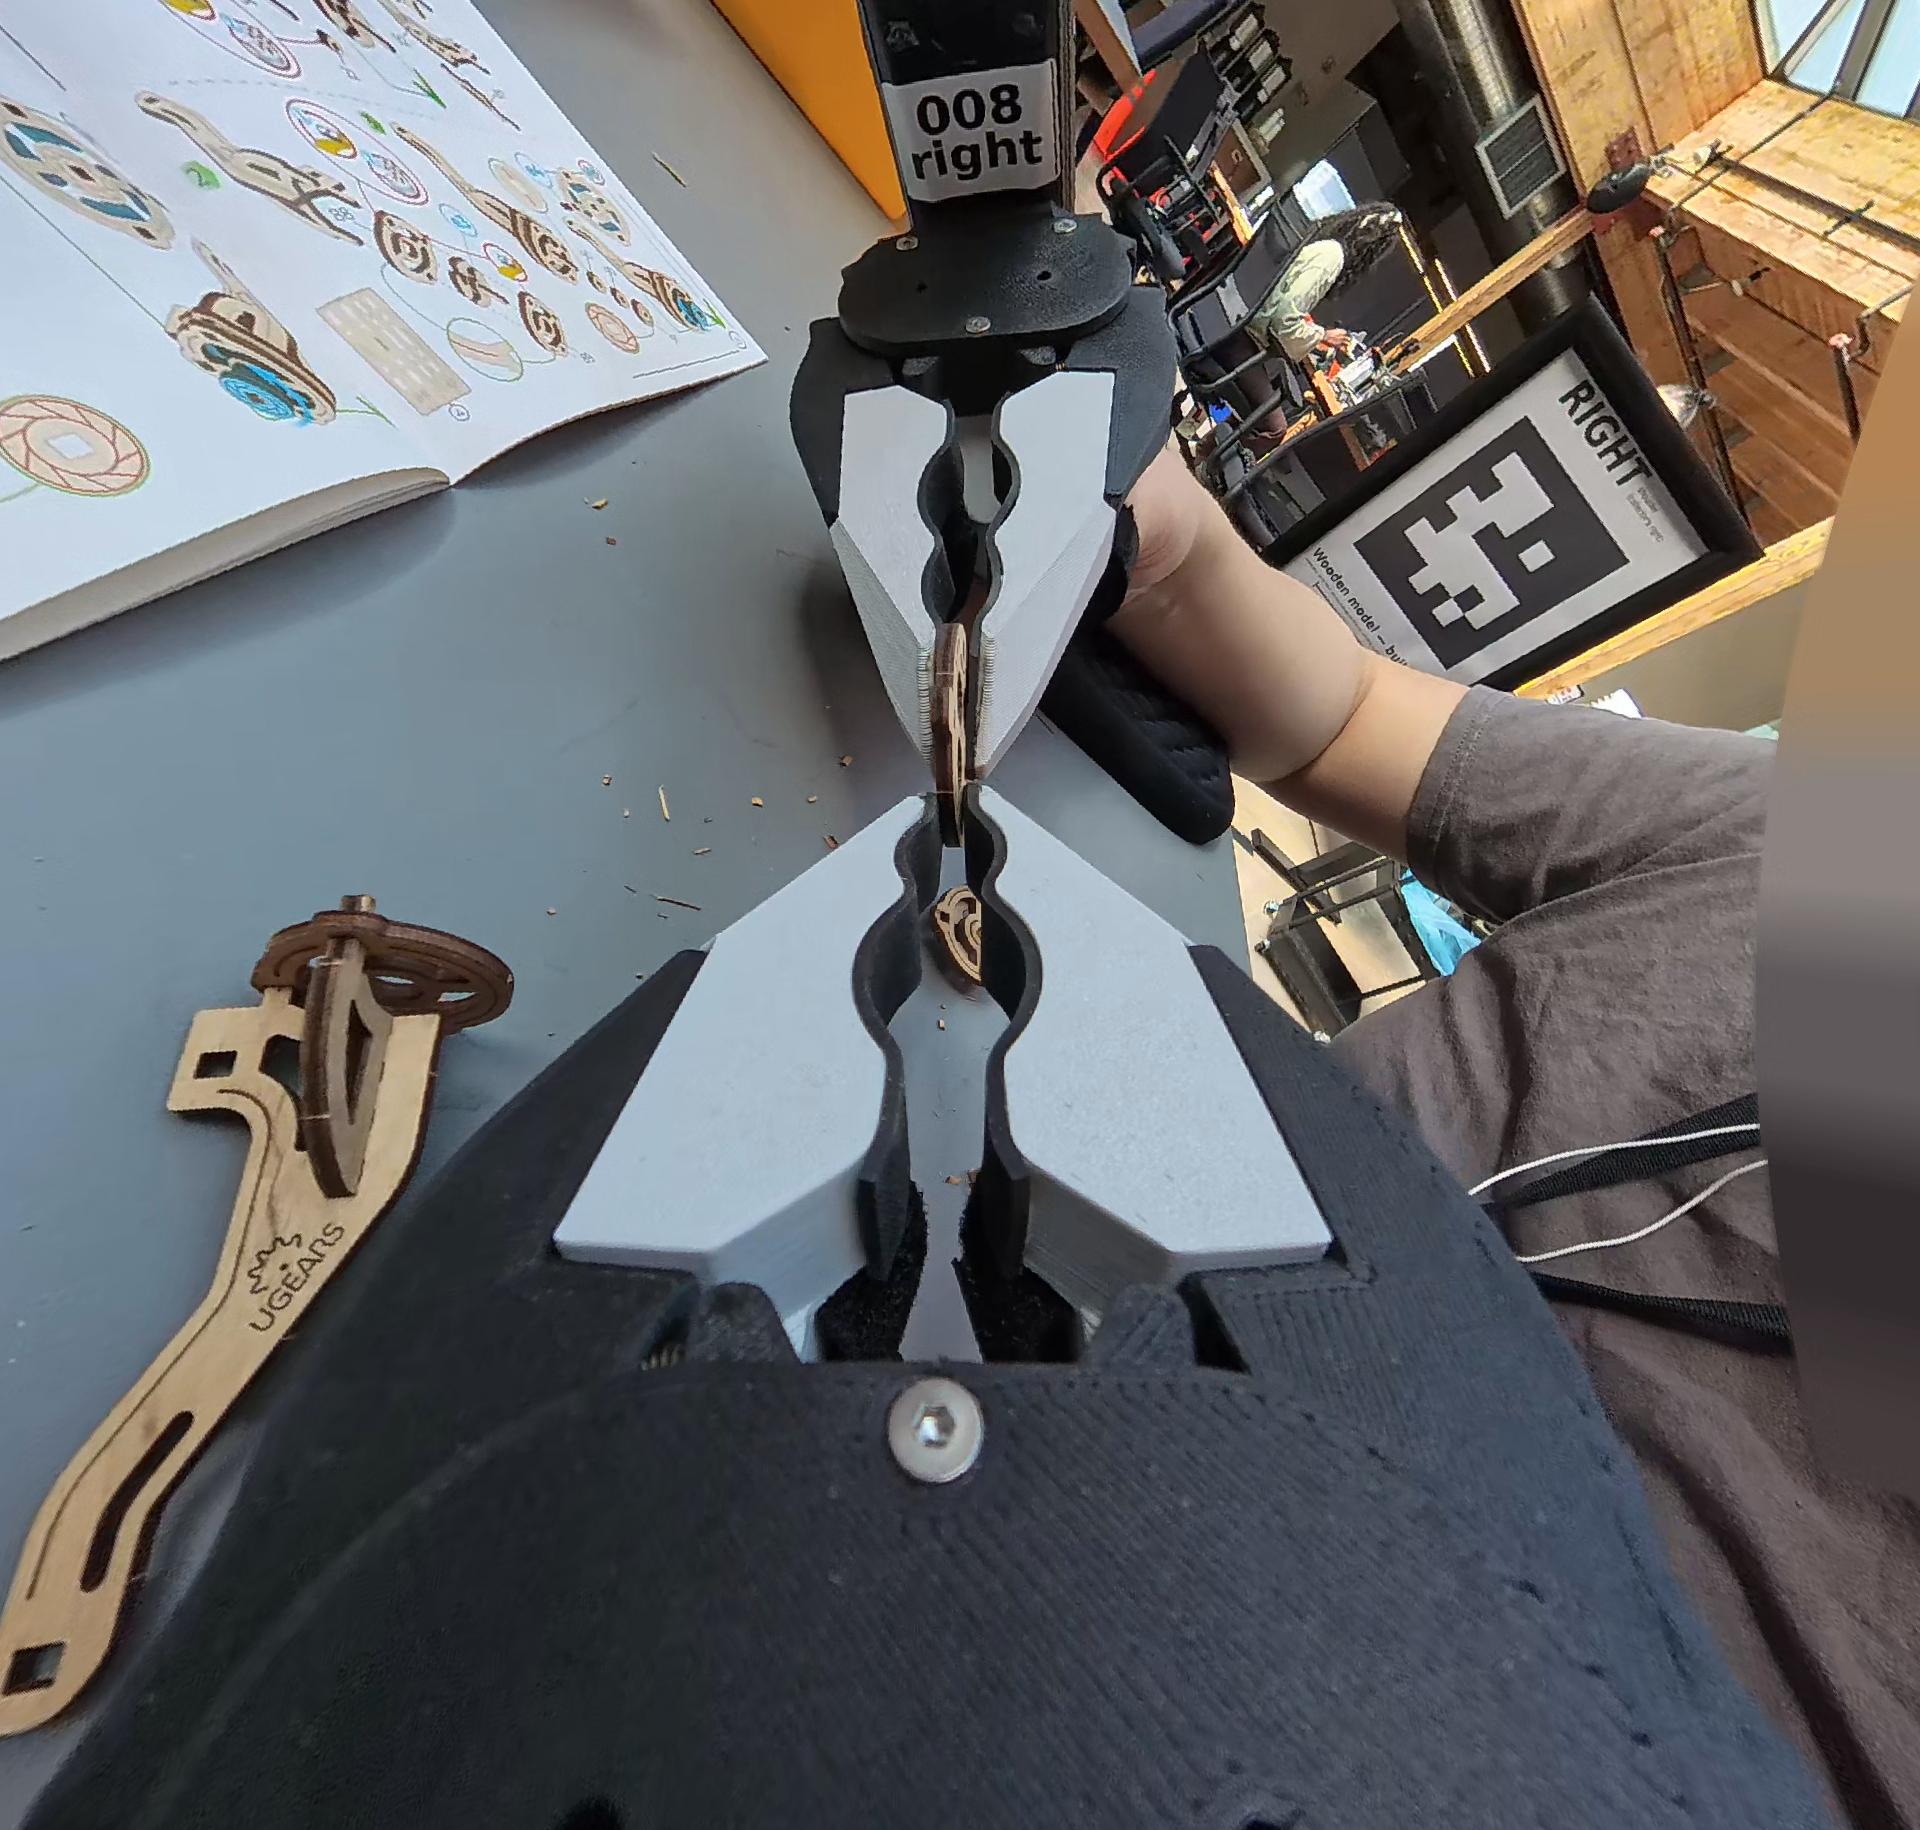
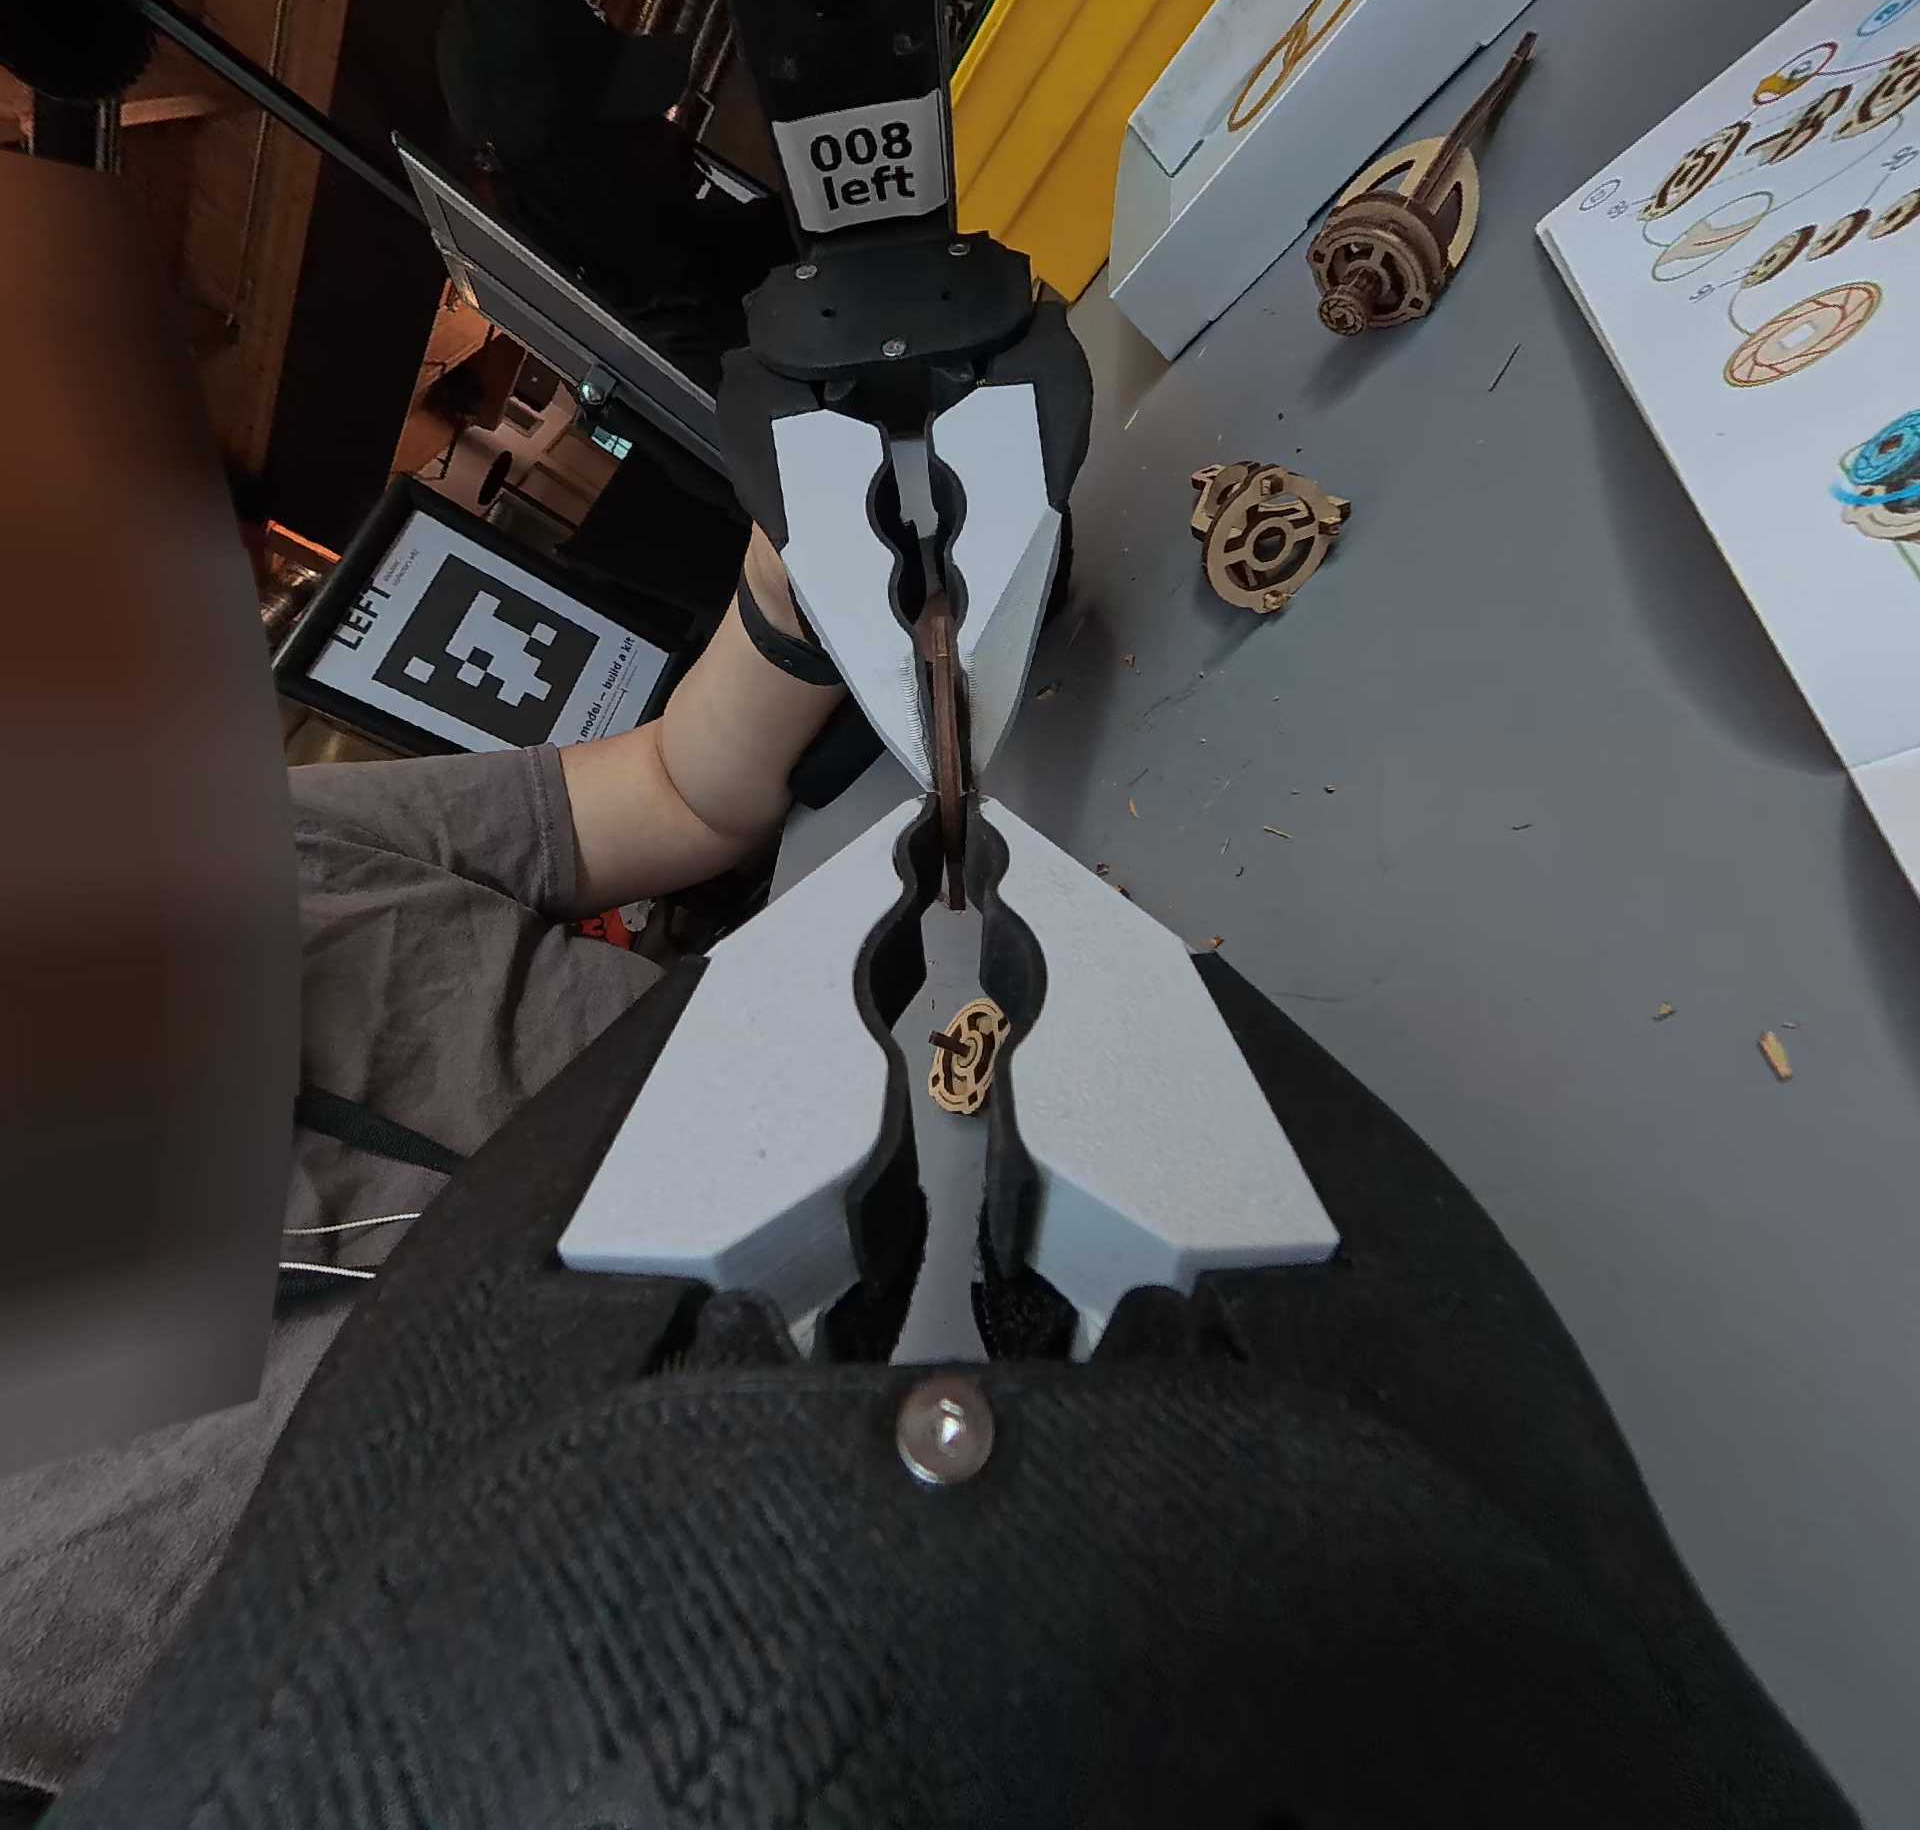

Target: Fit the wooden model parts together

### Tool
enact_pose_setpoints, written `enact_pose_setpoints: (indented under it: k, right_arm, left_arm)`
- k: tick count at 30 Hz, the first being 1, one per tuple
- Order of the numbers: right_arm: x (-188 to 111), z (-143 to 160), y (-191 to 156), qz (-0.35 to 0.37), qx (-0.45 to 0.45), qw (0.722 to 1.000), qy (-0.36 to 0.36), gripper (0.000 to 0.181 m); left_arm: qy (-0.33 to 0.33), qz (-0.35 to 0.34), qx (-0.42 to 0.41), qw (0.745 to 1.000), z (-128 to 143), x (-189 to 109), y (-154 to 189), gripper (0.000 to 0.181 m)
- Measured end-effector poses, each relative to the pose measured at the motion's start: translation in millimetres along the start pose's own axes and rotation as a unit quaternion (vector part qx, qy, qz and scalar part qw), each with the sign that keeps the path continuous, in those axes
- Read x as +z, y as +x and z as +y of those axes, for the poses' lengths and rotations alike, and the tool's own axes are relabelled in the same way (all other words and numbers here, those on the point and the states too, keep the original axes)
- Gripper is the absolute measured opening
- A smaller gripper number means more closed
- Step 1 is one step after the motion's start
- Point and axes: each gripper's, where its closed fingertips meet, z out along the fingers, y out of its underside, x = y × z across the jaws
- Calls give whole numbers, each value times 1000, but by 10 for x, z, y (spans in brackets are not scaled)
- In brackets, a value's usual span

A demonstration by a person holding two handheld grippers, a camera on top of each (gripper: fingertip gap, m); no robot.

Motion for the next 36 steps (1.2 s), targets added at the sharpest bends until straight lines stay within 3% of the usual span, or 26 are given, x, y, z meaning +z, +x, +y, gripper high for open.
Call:
enact_pose_setpoints:
  k: [19, 24, 36]
  right_arm:
    - [2, 19, 3, 1, -7, 1000, -7, 0]
    - [35, 32, 35, 23, -30, 999, -14, 9]
    - [73, 110, 86, 39, -32, 998, -39, 4]
  left_arm:
    - [-5, 7, -12, 1000, 21, -7, 3, 0]
    - [-15, -6, -15, 1000, 49, -11, -28, 0]
    - [-39, -18, -7, 999, 122, 18, -52, 0]
